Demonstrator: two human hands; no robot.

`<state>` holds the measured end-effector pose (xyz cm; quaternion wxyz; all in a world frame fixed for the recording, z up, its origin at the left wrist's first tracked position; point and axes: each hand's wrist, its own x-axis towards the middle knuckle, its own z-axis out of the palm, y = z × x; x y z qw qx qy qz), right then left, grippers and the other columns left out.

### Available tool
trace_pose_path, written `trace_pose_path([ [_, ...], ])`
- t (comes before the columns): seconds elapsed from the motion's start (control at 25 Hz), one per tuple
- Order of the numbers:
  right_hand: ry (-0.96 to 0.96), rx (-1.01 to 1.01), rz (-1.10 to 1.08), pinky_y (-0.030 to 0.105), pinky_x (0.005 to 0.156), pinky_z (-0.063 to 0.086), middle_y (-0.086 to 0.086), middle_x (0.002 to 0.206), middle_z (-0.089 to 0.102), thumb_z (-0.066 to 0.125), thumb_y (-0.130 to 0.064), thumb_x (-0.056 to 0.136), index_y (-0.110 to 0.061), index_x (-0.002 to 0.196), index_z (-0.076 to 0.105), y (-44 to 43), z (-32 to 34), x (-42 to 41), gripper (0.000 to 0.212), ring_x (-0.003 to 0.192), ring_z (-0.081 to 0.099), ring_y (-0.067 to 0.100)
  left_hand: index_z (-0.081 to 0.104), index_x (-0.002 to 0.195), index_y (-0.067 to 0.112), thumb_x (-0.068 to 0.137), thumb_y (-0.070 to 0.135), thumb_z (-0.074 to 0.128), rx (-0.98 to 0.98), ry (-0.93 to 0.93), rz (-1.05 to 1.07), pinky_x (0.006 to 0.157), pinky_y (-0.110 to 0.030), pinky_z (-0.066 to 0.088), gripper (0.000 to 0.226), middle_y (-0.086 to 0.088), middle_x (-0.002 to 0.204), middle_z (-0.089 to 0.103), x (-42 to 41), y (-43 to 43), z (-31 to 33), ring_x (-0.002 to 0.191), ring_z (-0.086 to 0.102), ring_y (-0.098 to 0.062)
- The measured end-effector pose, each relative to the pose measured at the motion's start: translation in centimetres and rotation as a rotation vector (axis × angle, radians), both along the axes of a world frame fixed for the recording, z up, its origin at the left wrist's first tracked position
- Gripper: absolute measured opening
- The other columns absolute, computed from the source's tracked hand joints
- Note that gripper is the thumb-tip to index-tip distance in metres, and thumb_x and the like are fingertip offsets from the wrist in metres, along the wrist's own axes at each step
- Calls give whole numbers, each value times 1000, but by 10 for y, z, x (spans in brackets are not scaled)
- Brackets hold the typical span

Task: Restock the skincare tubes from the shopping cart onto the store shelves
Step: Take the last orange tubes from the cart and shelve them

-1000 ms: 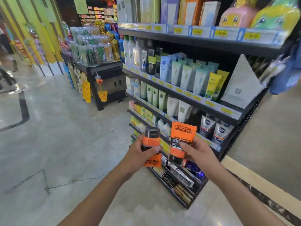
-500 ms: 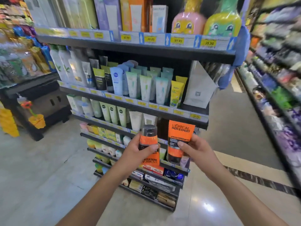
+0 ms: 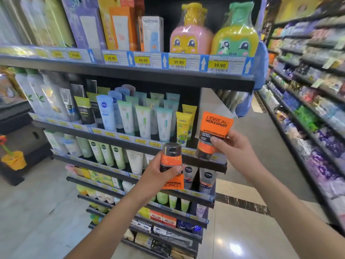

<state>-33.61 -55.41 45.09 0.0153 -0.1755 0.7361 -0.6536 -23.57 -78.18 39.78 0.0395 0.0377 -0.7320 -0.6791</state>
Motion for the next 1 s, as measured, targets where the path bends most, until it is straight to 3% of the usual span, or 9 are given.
trace_pose_path([
  [0.2, 159, 173, -139, 32, 87, 57, -20, 99, 76, 77, -27, 89, -39, 107, 73, -8, -1, -74, 22, 96, 69, 3, 62, 119, 29, 90, 34, 78, -20, -3, 38, 100, -48, 57, 33, 3, 112, 77, -18, 1, -5, 105, 73, -17],
  [0.4, 168, 193, -165, 42, 85, 62, -13, 95, 77, 83, -23, 85, -37, 101, 69, -20, -31, -112, 26, 91, 73, 7, 63, 118, 32, 91, 34, 79, -22, 4, 52, 100, -51, 56, 32, -1, 113, 76, -27, -5, -8, 106, 73, -21],
  [0.6, 269, 356, -242, 30, 84, 57, -16, 96, 69, 82, -27, 84, -34, 111, 66, -28, -40, -112, 32, 90, 66, 2, 64, 117, 37, 85, 43, 80, -31, 4, 51, 101, -51, 56, 36, 1, 114, 76, -34, -7, -12, 108, 73, -19],
  [0.76, 281, 408, -271, 17, 70, 50, -15, 96, 68, 82, -30, 84, -26, 117, 67, -28, -37, -111, 36, 87, 65, 4, 64, 117, 40, 82, 49, 79, -40, 4, 25, 102, -50, 56, 40, 3, 115, 76, -37, -8, -11, 109, 72, -17],
  [0.92, 262, 442, -234, 28, 80, 57, -18, 102, 67, 84, -36, 80, -33, 117, 61, -26, -36, -106, 43, 92, 66, 5, 62, 121, 35, 77, 57, 78, -33, 7, 7, 102, -51, 56, 51, 4, 116, 76, -37, -6, -9, 109, 72, -16],
  [1.0, 237, 449, -252, 30, 80, 59, -16, 105, 66, 86, -40, 78, -36, 115, 56, -20, -34, -99, 48, 93, 65, 4, 60, 124, 34, 88, 56, 73, -4, 8, -7, 100, -53, 57, 45, 5, 117, 76, -38, -3, -7, 108, 73, -19],
])
